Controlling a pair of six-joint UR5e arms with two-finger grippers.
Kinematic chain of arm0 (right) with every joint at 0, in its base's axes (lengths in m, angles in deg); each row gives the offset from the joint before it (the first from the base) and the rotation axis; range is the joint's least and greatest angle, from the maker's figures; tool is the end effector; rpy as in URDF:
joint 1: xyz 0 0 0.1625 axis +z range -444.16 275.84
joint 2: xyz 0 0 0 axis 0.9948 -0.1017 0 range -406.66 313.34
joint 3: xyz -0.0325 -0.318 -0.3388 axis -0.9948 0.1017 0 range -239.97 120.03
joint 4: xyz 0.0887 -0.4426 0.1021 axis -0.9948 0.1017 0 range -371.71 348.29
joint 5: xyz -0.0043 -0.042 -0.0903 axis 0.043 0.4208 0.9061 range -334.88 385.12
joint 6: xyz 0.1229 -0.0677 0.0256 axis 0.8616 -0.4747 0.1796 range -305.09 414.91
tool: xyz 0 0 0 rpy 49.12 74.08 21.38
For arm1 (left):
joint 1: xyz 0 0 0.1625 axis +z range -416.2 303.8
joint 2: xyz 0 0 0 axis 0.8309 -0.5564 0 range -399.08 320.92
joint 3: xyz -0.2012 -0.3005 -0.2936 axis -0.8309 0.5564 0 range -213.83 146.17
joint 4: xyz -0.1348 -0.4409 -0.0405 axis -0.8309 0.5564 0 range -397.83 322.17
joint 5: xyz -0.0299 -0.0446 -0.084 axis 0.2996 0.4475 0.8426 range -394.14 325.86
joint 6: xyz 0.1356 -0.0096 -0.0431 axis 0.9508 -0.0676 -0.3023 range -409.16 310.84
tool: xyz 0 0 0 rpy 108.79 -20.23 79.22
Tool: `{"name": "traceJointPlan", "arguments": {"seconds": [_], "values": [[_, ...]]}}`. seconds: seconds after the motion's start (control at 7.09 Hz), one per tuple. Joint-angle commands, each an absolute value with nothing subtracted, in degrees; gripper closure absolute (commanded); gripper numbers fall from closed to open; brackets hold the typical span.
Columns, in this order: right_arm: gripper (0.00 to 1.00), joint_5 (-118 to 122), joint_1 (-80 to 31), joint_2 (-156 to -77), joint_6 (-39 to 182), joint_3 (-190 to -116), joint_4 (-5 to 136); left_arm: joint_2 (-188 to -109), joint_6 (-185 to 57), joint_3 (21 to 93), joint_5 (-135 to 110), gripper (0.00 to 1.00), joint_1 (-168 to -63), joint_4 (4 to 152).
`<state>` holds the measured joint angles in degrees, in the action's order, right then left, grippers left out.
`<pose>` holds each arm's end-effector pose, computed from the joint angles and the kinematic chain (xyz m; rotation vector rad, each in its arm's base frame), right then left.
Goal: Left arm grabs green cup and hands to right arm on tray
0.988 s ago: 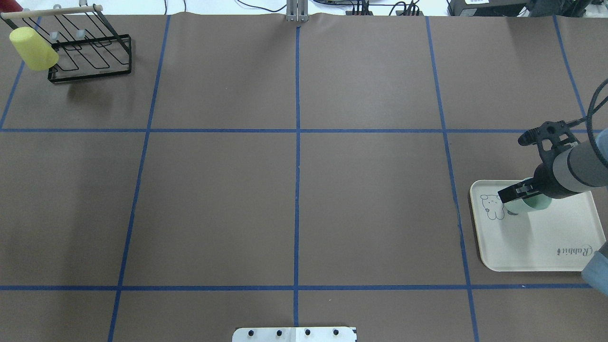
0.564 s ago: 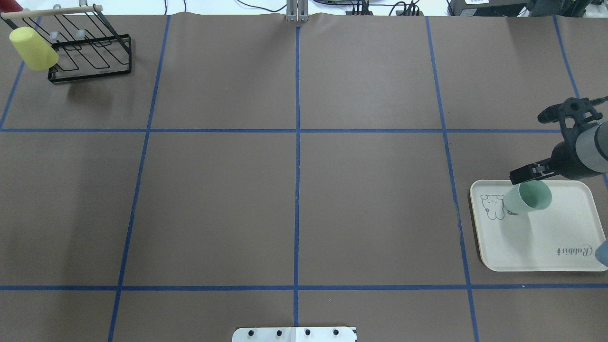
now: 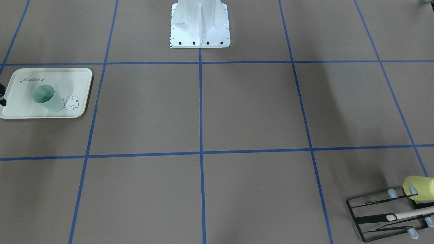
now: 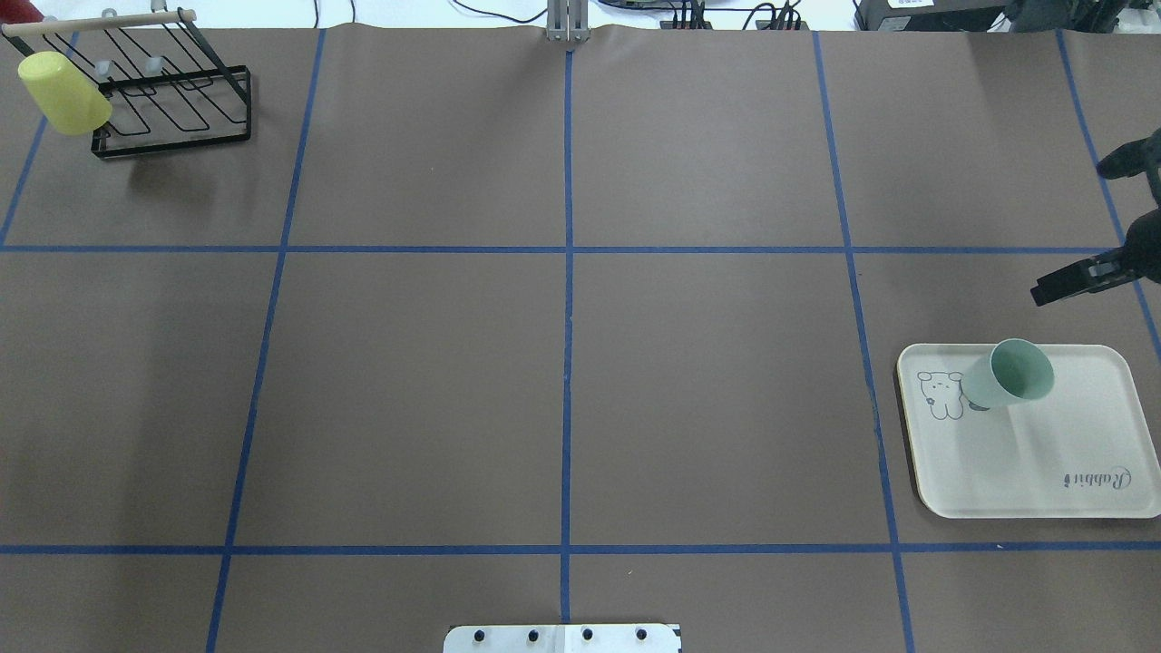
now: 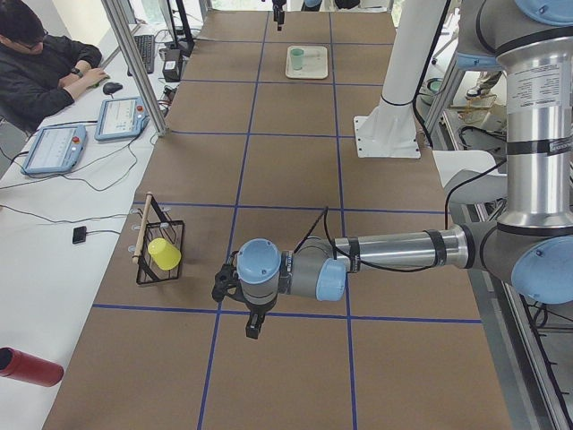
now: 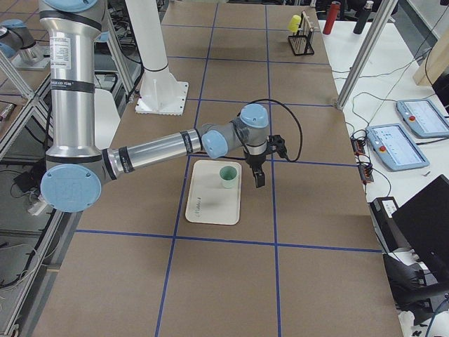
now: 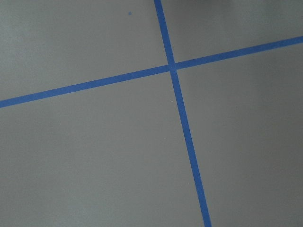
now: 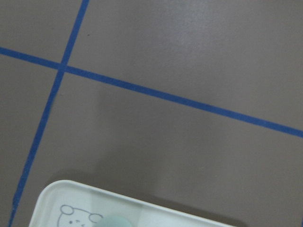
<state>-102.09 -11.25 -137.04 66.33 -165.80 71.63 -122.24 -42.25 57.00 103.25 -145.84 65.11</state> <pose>-0.1194 -0.5484 0.5781 0.2030 -0.7140 -0.2197 -0.0253 -0.4961 0.7551 0.1613 0.8192 0.1691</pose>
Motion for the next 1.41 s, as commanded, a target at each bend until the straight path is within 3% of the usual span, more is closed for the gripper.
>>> {"name": "traceJointPlan", "arguments": {"seconds": [0.0, 0.28, 0.85, 1.27], "values": [[0.01, -104.77, -2.11, -132.98, 53.03, -157.92, 76.96, -122.57, -42.21, 61.5, 105.08, 0.0, -146.37, 57.94], [0.01, -105.23, 2.13, -133.4, 48.68, -152.19, 76.88, -120.57, -39.85, 68.54, 104.03, 0.0, -146.98, 47.27], [0.01, -104.52, 5.57, -142.09, 46.47, -153.39, 75.74, -119.07, -36.32, 70.57, 99.19, 0.0, -149.43, 47.42], [0.01, -104.96, 6.1, -143.86, 47.44, -154.54, 75.83, -116.42, -36.85, 73.3, 99.28, 0.0, -150.15, 48.56]]}}
